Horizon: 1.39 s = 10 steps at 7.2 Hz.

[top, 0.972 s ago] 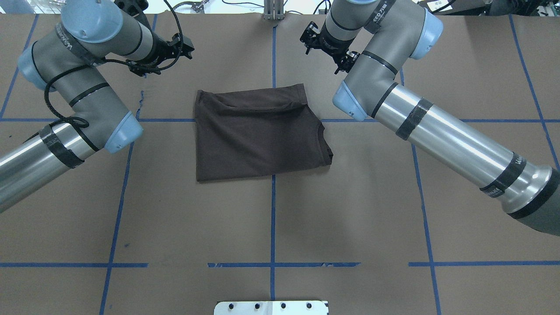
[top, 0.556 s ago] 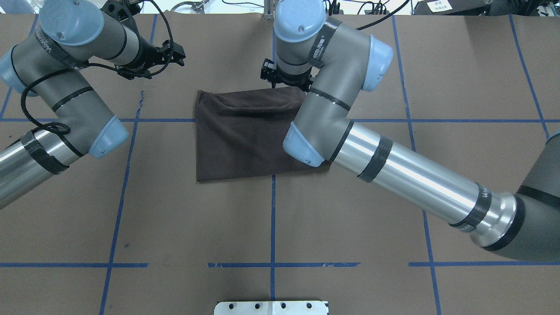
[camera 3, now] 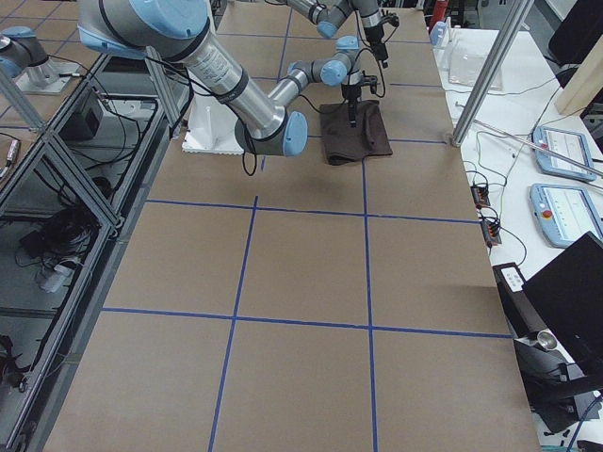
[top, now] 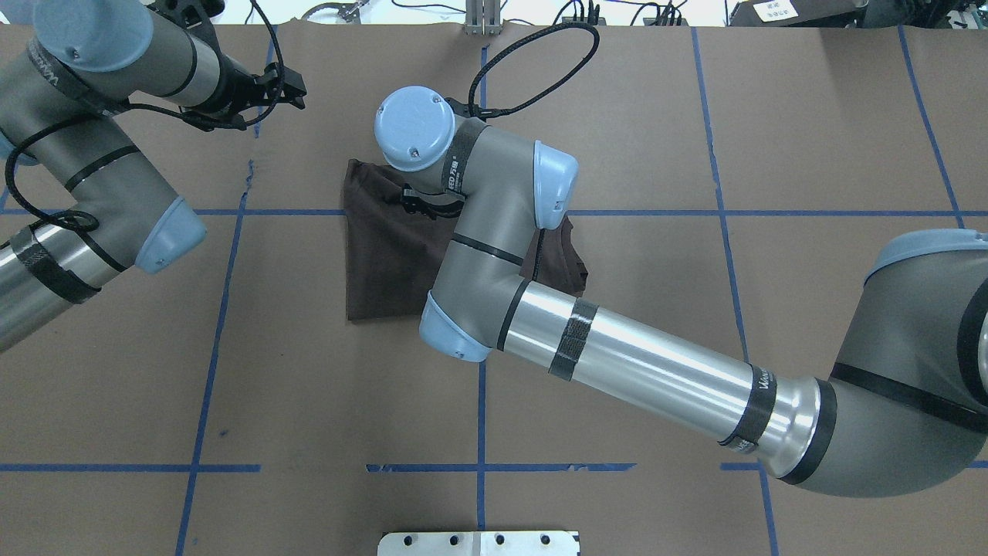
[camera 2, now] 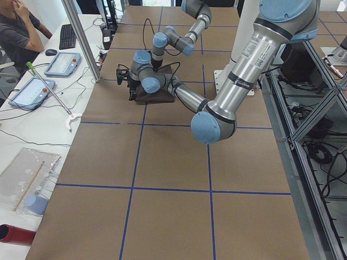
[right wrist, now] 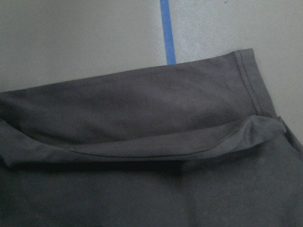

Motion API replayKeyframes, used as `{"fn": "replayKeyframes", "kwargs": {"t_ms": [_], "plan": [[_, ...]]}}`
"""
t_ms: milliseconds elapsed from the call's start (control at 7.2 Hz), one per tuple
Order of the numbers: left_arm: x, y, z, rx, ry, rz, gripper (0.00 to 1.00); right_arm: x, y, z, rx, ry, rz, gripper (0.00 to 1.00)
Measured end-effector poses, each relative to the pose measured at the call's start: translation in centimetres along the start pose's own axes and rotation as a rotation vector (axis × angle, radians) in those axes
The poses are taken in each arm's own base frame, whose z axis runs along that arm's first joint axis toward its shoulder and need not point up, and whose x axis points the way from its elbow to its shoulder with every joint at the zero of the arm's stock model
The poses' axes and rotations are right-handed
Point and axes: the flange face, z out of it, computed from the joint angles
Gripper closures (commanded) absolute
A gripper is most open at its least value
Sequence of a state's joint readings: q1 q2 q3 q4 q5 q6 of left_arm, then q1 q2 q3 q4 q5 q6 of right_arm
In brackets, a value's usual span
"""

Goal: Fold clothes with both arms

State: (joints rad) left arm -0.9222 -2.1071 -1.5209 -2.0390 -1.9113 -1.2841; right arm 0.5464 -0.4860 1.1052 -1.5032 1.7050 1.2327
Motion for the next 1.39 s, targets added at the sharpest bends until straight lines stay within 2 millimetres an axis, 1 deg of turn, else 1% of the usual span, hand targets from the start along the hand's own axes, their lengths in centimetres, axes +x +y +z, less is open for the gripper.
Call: {"fn": "replayKeyframes", "kwargs": {"t_ms": [139, 278, 417, 556, 833, 1111, 1389], "plan": [[-0.5, 0.1, 0.1, -0.001, -0.003, 0.002, 0.0, 0.2, 0.0, 1.7, 0.001, -0.004, -0.006, 0.0], [-0.9, 0.1, 0.2, -0.002, -0.005, 0.001, 0.0, 0.5, 0.0, 2.9, -0.001, 0.001, -0.013, 0.0], [-1.0, 0.1, 0.3, -0.003, -0.007, 0.001, 0.0, 0.8, -0.2, 3.5, -0.001, 0.007, -0.023, 0.0], [-1.1, 0.1, 0.3, -0.003, -0.007, 0.0, 0.0, 1.3, -0.9, 3.7, 0.003, 0.014, -0.029, 0.0], [-1.2, 0.1, 0.3, -0.003, -0.008, -0.001, 0.0, 2.7, -3.1, 4.5, 0.017, 0.027, -0.029, 0.0], [-1.3, 0.1, 0.4, -0.005, -0.01, -0.002, 0.0, 4.3, -5.9, 6.2, 0.05, 0.009, -0.02, 0.0], [-1.4, -0.2, 0.2, 0.0, -0.012, -0.004, 0.0, 7.2, -10.5, 6.9, 0.105, -0.006, -0.015, 0.0]]}}
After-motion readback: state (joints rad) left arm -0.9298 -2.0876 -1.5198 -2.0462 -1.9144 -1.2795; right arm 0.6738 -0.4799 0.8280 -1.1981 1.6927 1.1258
